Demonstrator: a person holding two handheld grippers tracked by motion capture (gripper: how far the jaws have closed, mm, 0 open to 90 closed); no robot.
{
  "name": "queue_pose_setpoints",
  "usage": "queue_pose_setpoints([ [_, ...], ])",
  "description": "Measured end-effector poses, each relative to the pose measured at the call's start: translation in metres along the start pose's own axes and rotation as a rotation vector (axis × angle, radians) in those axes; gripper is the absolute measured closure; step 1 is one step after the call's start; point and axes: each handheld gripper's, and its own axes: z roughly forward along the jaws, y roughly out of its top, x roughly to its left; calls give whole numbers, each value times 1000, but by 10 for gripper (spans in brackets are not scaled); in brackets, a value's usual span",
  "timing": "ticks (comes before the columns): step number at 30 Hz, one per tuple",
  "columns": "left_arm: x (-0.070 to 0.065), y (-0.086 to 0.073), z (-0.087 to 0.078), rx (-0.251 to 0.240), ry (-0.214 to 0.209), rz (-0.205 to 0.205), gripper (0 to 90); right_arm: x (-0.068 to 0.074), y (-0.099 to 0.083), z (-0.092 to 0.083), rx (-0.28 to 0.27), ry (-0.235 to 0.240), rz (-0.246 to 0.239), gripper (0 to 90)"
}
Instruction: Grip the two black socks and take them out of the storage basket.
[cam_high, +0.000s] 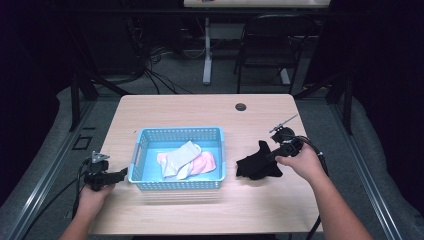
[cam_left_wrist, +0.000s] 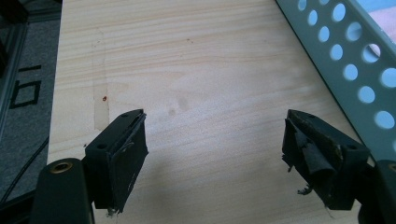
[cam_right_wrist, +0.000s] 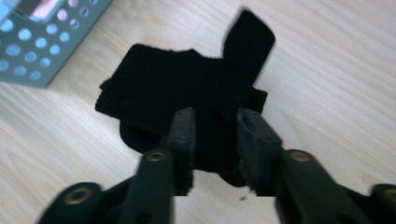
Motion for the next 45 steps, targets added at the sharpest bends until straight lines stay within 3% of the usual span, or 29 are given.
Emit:
queue_pose_setpoints([
  [9, 0, 0, 0, -1, 0, -3, 219, 15, 0, 0, -69, -7, -1, 567],
  [12, 1, 0, 0, 1, -3, -5, 219, 23, 1, 1, -56, -15, -29, 548],
  [15, 0, 0, 0, -2, -2, -1, 219, 34, 3, 1, -54, -52, -66, 541],
  [23, 1, 0, -1, -5, -3, -2, 219, 62, 4, 6, -62, -26, -140, 572],
  [26, 1, 0, -1, -5, -3, -4, 219, 70, 0, 10, -92, 23, -114, 597],
  [27, 1, 0, -1, -5, -3, -5, 219, 73, -2, 12, -77, 1, -141, 626],
  [28, 1, 0, -1, -5, -3, -5, 219, 74, -4, 14, -97, -2, -142, 635],
  [32, 0, 0, -1, -6, -4, -2, 219, 77, -13, 23, -107, 44, -113, 631],
  [34, 0, 0, -1, -6, -4, -2, 219, 79, -18, 26, -126, 36, -116, 633],
  [41, -1, 0, 0, -1, -2, 5, 219, 86, -39, 35, -200, 72, -101, 619],
  [45, -1, 0, 1, 2, -1, 5, 219, 91, -49, 42, -213, 77, -101, 615],
])
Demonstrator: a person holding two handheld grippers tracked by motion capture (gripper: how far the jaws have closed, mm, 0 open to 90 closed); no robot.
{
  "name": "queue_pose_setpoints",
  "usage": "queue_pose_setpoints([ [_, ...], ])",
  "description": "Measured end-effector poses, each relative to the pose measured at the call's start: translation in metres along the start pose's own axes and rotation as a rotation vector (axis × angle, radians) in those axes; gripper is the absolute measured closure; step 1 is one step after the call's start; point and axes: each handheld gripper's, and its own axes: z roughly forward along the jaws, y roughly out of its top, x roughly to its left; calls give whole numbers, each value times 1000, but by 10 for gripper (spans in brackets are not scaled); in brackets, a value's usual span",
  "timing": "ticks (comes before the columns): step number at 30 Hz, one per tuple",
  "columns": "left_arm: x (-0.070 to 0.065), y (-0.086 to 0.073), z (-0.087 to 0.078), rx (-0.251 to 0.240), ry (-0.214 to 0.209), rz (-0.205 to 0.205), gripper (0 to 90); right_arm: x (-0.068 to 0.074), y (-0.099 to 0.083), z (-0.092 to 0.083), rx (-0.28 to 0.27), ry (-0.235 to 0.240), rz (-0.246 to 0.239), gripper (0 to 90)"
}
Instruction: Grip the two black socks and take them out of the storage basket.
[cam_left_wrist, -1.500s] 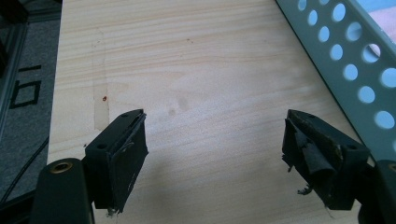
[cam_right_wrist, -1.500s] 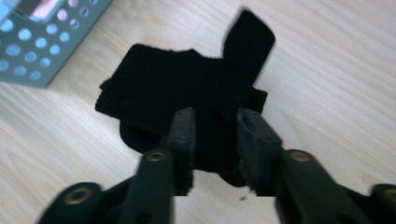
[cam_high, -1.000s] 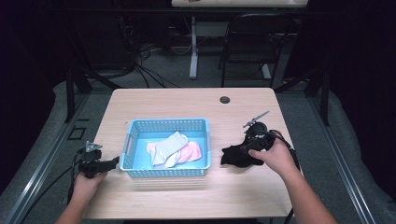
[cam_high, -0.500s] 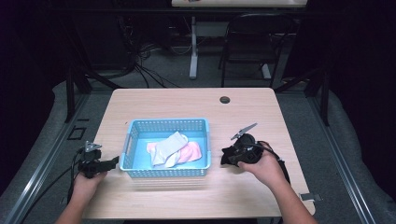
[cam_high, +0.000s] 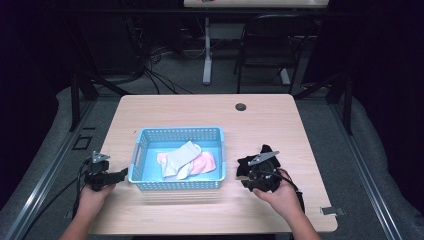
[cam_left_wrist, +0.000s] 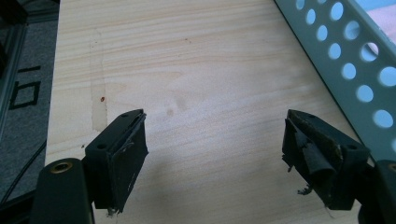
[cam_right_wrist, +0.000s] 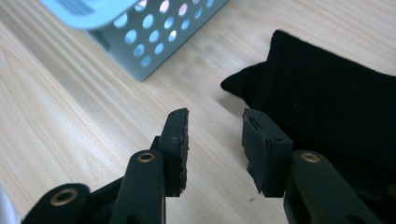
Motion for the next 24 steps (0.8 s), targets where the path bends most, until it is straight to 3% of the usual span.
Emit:
queue_pose_setpoints([
  [10, 0, 0, 1, 0, 1, -2, 219, 3, -16, 9, -16, 23, 28, 610],
  [16, 0, 0, 1, -2, -2, -5, 219, 2, -22, 7, -108, 20, 72, 587],
  [24, 1, 0, 2, 3, -1, -6, 219, -10, -31, 3, -118, -37, 106, 588],
])
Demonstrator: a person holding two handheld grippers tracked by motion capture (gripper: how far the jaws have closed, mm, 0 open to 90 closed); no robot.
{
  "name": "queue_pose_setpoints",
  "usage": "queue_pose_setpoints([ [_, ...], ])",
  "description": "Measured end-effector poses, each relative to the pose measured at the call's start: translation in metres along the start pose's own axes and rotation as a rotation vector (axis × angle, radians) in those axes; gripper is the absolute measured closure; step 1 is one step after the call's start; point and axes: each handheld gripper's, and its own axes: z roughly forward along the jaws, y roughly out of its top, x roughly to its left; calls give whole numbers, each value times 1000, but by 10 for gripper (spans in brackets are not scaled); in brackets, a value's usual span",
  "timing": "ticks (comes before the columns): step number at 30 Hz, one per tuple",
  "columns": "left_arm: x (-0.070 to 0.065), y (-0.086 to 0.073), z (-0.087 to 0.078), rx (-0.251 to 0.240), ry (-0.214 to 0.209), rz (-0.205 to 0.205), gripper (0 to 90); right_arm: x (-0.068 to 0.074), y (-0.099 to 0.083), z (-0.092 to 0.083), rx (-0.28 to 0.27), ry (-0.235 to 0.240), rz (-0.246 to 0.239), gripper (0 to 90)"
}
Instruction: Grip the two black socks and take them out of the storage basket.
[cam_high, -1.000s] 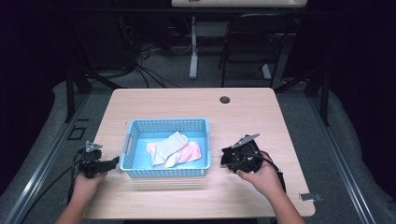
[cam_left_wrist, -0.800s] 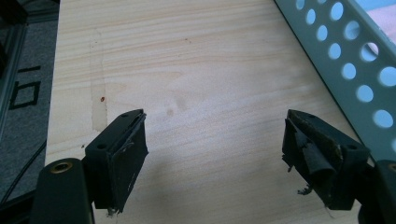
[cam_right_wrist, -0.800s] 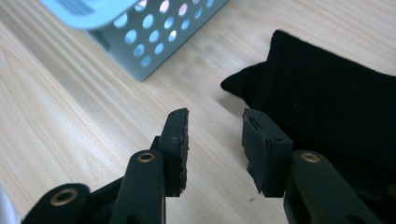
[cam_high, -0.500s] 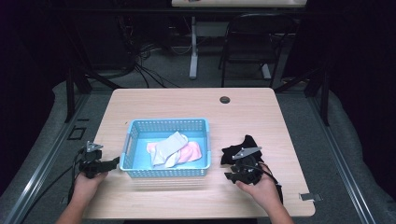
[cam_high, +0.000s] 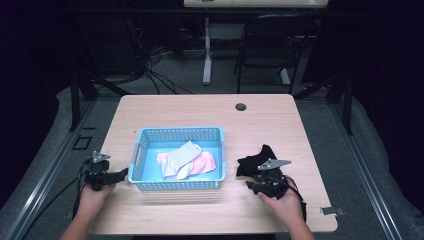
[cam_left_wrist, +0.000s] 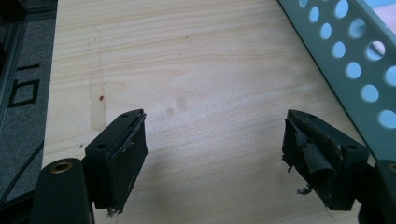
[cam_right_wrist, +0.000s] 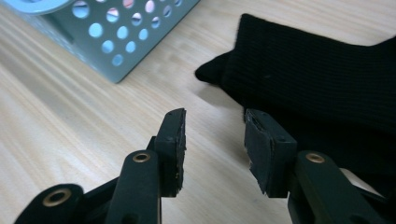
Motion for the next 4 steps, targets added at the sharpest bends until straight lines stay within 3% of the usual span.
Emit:
queue_pose_setpoints([
  [4, 0, 0, 0, 2, 0, 0, 219, -6, -2, -6, -35, -27, 32, 586],
])
